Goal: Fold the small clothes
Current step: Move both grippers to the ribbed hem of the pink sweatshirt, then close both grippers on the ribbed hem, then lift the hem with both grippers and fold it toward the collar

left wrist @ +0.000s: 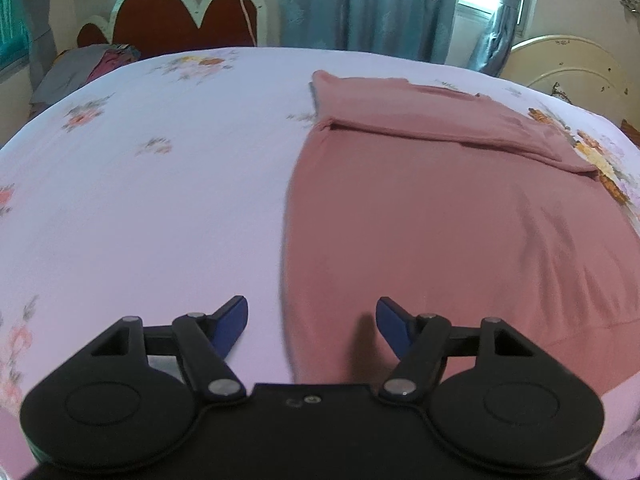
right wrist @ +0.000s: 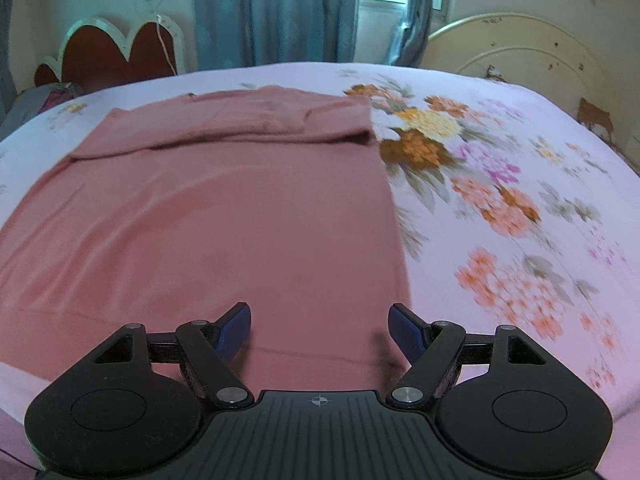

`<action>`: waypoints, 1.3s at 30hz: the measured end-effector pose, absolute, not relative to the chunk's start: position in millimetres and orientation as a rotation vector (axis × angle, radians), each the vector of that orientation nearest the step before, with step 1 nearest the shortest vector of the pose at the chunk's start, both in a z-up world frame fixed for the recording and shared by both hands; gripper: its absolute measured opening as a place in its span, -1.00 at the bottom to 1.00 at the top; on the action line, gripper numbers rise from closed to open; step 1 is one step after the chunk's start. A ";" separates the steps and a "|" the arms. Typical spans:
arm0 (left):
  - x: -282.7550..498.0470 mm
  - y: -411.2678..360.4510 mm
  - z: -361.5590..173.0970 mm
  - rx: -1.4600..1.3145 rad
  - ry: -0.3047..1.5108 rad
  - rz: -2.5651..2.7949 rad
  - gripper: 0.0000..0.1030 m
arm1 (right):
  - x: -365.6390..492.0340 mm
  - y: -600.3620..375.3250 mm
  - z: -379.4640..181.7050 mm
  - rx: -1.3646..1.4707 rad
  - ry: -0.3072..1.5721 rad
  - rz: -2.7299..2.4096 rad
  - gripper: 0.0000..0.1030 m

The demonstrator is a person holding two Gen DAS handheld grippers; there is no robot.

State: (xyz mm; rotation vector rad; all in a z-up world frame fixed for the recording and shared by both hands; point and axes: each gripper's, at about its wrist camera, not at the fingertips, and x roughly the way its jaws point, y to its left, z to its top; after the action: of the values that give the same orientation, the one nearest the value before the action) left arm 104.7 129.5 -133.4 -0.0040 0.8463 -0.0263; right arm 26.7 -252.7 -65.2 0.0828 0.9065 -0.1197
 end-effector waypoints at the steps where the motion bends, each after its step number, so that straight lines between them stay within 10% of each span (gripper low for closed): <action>1: 101.0 132.2 -134.2 -0.005 0.851 -0.019 0.36 | 23.5 -256.3 -67.4 0.080 0.912 -0.134 0.47; 15: 79.9 137.4 -143.6 -0.116 0.918 -0.075 -0.12 | 3.7 -278.0 -81.6 0.151 0.979 -0.172 0.44; 25: 81.1 133.2 -145.8 -0.222 0.980 -0.209 -0.84 | 3.4 -271.9 -76.4 0.247 1.008 -0.107 -0.72; 39: 123.9 130.7 -91.7 -0.306 0.789 -0.260 -0.89 | 40.1 -285.2 -21.3 0.329 0.853 -0.068 -0.79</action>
State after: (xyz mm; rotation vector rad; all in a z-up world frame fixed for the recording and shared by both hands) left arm 123.9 130.7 -91.7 -0.3064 0.7890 -0.2596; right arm 40.1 -285.2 -21.3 0.3292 0.8533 -0.0680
